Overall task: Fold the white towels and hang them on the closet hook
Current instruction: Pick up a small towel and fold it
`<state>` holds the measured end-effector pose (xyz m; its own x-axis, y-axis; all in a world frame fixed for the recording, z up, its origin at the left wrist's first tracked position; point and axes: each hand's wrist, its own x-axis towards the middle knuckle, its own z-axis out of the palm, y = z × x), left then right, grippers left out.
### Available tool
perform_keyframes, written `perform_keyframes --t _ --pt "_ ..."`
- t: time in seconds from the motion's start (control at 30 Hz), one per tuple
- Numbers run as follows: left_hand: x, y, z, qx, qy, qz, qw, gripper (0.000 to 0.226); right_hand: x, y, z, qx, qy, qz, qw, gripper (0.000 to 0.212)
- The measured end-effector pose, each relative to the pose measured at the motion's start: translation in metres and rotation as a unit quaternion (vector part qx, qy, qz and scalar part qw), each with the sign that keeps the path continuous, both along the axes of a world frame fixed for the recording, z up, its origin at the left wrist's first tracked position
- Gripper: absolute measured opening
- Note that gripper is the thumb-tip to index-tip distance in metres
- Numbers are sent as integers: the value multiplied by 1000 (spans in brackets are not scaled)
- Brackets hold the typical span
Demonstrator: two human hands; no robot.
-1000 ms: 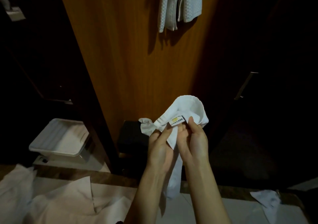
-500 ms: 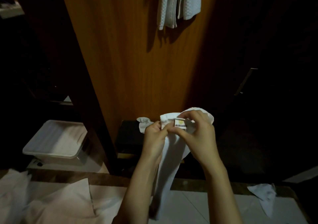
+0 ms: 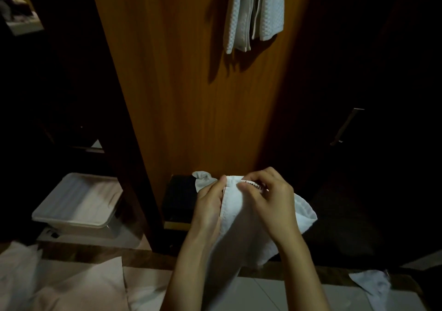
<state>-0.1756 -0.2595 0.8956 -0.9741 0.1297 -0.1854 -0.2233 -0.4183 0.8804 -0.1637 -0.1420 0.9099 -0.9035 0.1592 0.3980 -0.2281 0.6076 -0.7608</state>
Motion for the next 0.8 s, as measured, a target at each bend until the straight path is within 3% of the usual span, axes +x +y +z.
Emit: perform_keyframes --t 0.3,0.5,0.67,0.8 --pt "0 5 -2 -53 144 -22 988 31 3 2 3 -90 5 -23 996 21" --pt "-3 12 -9 -87 206 -43 974 24 3 5 6 -143 8 -19 990 21" --pt "-19 8 -7 -97 230 -19 968 18 -3 27 11 -74 -4 58 996 8" --pt "-43 -5 3 -102 249 6 963 21 -23 66 12 74 -121 82 986 18"
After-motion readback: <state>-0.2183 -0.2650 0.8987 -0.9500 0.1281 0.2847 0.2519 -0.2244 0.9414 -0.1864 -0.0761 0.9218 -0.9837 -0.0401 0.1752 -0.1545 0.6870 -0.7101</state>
